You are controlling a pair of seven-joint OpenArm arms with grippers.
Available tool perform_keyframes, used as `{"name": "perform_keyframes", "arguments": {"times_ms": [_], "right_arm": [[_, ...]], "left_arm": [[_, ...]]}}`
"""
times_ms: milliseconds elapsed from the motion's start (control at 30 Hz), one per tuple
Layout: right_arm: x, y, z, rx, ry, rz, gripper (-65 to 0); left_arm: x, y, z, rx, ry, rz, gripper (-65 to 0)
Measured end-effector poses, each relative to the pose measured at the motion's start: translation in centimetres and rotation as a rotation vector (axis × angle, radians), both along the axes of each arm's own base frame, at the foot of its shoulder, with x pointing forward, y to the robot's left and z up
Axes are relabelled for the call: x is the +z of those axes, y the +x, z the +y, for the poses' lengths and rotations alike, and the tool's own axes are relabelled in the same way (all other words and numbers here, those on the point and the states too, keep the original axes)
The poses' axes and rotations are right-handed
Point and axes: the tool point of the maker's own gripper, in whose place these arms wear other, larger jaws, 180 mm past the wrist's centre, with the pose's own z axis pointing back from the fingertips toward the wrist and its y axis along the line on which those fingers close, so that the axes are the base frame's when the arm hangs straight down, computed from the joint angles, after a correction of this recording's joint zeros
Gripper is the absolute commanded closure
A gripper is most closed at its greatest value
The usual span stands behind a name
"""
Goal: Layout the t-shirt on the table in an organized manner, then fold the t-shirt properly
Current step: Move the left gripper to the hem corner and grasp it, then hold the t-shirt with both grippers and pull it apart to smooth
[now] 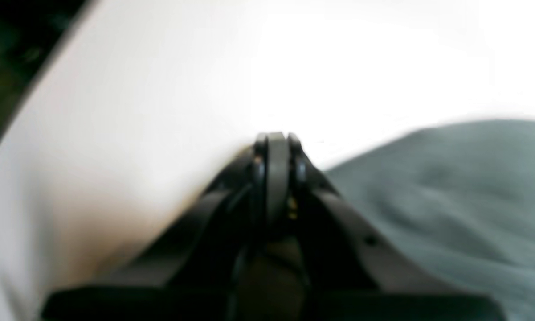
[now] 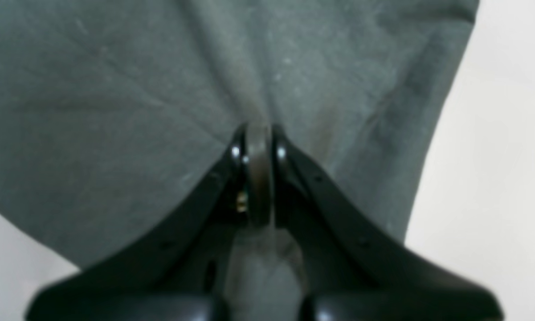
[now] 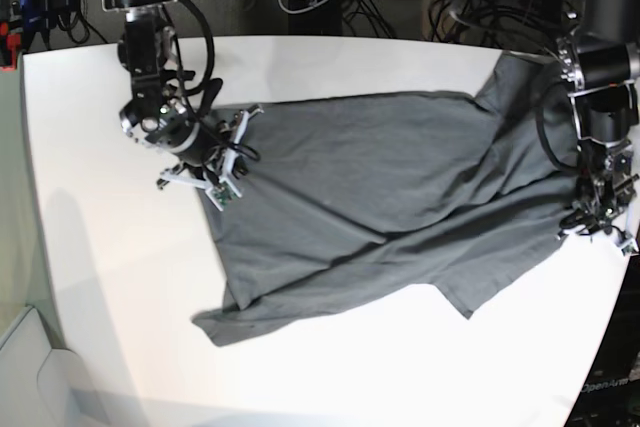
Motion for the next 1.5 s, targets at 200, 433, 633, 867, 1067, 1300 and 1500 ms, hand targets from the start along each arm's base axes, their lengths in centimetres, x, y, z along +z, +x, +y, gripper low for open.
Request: {"name": "perform_keyframes", "arguments": {"times_ms": [200,433,633,867,1067,1300,1500], "right_arm": [[-0.2,-0.8,-0.6,0.003,0.003,-0.004,0.0],[-0.3,-2.6,-1.5,0.012,-0.024,-0.003,0.0],[0.7,-4.5,-2.1,0.029,-0.113,0.007,0.0],[1.1,-4.1,-1.6,0.028,-0.106,-0.006,0.0],[1.1,-4.1,-1.7,0.026,-0.109,-0.004,0.0],[1.1,-4.1,-1.6,0.026,-0.107,-0.004,0.0],[1.0,-4.2,-1.9,0.027,-0.115,-0.001,0.0]], "left_arm": [[0.5,-1.1,2.0,0.096,-0.059,-0.043,-0.3],[5.0,-0.5,2.3,0.094,-0.122,-0.082,-0.3],[13.7,4.2,-4.3,-0.064,-0.1,-0.311,-0.3],[8.5,7.9,-17.0,-0.309,-0.161,-0.181,-0.3],[1.8,7.7,-21.5,-0.361,-0.151,-0.119,-0.3],[-0.5,7.9,-17.9,-0.283,-0.099,-0.095,-0.4],[-0.6,7.0,-14.6,-0.255,-0.062,-0.083,-0.3]]}}
